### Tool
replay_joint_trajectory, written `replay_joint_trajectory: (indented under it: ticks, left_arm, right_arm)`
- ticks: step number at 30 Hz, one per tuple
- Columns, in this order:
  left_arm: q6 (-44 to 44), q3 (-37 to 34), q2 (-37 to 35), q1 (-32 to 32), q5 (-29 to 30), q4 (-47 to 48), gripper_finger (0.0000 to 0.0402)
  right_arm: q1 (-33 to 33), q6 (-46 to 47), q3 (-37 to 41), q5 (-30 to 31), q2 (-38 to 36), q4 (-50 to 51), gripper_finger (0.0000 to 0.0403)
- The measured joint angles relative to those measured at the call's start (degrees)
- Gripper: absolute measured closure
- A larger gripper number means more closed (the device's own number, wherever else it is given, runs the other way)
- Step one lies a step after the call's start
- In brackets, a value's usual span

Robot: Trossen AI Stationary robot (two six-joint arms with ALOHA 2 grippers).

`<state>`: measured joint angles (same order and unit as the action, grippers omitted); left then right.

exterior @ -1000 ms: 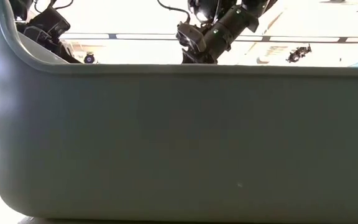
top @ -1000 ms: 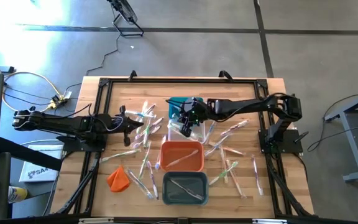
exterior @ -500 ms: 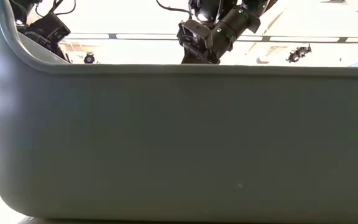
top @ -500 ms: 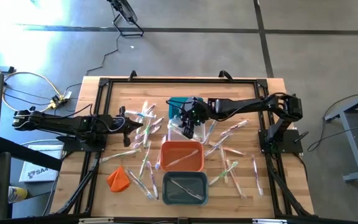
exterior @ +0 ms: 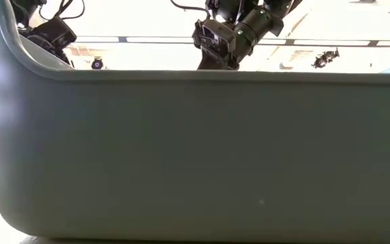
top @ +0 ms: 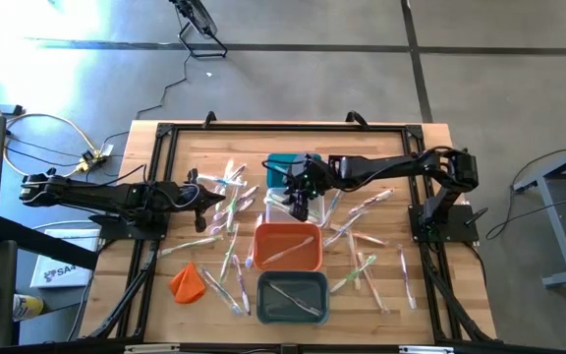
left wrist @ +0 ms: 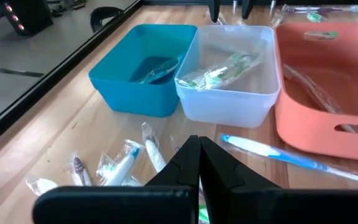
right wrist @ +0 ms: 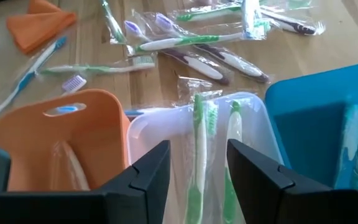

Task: Pick & Place Toothbrushes
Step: Put the blue toothbrush into the blue bin

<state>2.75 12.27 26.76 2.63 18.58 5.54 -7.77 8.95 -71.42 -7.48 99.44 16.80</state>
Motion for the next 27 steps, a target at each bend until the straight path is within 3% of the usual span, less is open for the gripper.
replay_joint_trajectory:
  ticks: [6,15,27]
  left_arm:
    - [0.8,0.0,0.0,0.0,0.0,1.0,0.0401]
    - [0.7,0.0,0.0,0.0,0.1,1.3,0.0401]
    - [0.8,0.0,0.0,0.0,0.1,1.5,0.0401]
  right_arm:
    - [-1.1,-0.2,0.0,0.0,-3.6,2.9,0.0253]
    - [-3.7,-0.3,0.0,0.0,-13.6,18.0,0.0253]
    - [-7.6,-7.4,0.0,4.3,-15.7,38.5,0.0253]
